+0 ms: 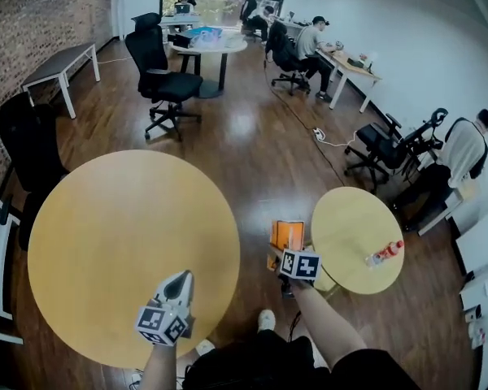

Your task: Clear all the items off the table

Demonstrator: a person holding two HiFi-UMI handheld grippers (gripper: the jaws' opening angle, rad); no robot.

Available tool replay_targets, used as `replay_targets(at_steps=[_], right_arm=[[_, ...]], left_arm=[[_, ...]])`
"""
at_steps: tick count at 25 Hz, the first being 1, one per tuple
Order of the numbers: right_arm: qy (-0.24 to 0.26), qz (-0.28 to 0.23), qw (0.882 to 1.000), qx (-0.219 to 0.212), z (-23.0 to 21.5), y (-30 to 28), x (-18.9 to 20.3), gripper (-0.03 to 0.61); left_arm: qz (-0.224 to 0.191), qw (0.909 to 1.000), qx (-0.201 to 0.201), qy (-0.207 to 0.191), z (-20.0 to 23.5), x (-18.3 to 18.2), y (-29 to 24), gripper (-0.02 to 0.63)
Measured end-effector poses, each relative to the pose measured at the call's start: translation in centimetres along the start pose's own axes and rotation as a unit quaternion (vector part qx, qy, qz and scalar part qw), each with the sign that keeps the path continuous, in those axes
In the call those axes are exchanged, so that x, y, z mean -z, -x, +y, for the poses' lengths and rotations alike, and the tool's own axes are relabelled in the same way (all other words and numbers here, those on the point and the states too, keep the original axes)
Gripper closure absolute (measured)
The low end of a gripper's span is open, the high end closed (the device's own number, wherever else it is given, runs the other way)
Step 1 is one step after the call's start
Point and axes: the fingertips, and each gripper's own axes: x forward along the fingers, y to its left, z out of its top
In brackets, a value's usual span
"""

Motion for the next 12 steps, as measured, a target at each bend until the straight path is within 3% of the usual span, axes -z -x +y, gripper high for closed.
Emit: replay_targets(at_steps=[8, 12], right_arm=[[-0.046, 0.013, 0.999, 0.011, -12.2, -2.0, -0.6, 0.152], [-0.085, 0.010, 0.996, 0.021, -19.6, -3.4, -2.4, 0.150]], left_arm=[[0.029, 0.9995, -0.005, -0.012, -6.0, 2.1, -8.3, 0.621], [0.054, 0.9981, 0.022, -0.020, -10.9, 4.2, -14.4, 0.621]])
